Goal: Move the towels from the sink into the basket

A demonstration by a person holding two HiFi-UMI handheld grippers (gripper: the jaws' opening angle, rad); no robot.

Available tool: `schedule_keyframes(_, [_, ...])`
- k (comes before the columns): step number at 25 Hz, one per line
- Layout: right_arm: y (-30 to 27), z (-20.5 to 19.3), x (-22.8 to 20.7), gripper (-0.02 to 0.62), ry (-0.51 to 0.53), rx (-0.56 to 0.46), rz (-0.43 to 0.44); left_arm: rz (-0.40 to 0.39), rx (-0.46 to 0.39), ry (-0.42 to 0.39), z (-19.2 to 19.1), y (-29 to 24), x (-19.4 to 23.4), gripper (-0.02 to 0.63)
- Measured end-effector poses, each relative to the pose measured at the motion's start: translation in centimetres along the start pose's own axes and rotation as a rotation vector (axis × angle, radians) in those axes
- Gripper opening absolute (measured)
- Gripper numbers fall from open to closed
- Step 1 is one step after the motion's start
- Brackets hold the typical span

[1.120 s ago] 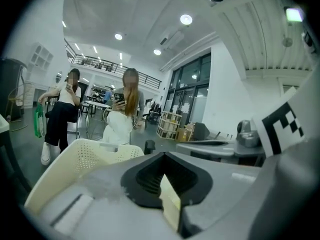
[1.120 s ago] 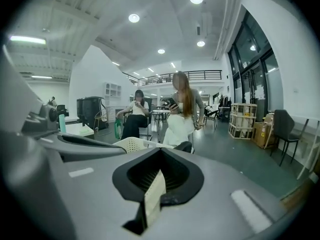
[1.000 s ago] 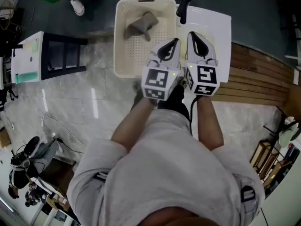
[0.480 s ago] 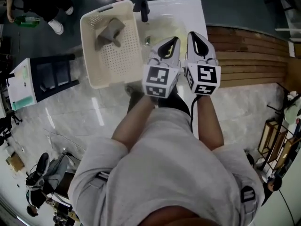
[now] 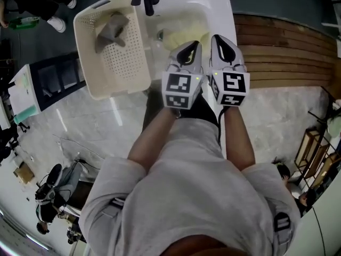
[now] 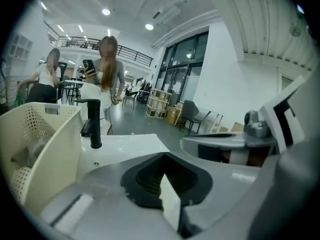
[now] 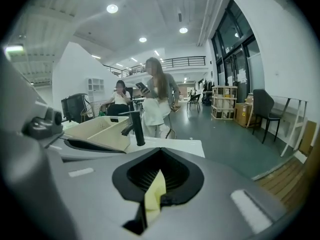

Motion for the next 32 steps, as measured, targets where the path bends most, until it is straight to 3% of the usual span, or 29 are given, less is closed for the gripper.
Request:
schedule_keyframes(12, [-4.3, -3.0, -2.3, 0.006, 0.013, 0.079, 0.083, 0.104, 0.152, 0.1, -4.5, -5.3, 2.5, 0.02])
schedule_keyframes(25, [-7.2, -2.5, -4.0, 0.006, 0.032, 0.096, 0.152, 0.248, 0.389, 0.189, -8.0, -8.8, 4.9, 0.02])
schedule_keyframes(28, [-7.7, -2.2, -4.8, 0.006, 0.03, 0.095, 0.151, 0.229, 0.433, 0.206, -8.4, -9.6, 5.0, 0.045])
schedule_keyframes(32, [-8.3, -2.2, -5.2, 0.006, 0.024, 0.101, 0.147, 0.195, 0.477, 0.242, -9.1, -10.5, 5.5, 0.135])
Point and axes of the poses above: the fingertips, and each gripper's own axes: y backward along the fingers, x to its left, z out of its top, the point moved 6 cm from there along y, backward along the fingers, and after that the axes turned 13 degrees about x, right-handed, at the moved point
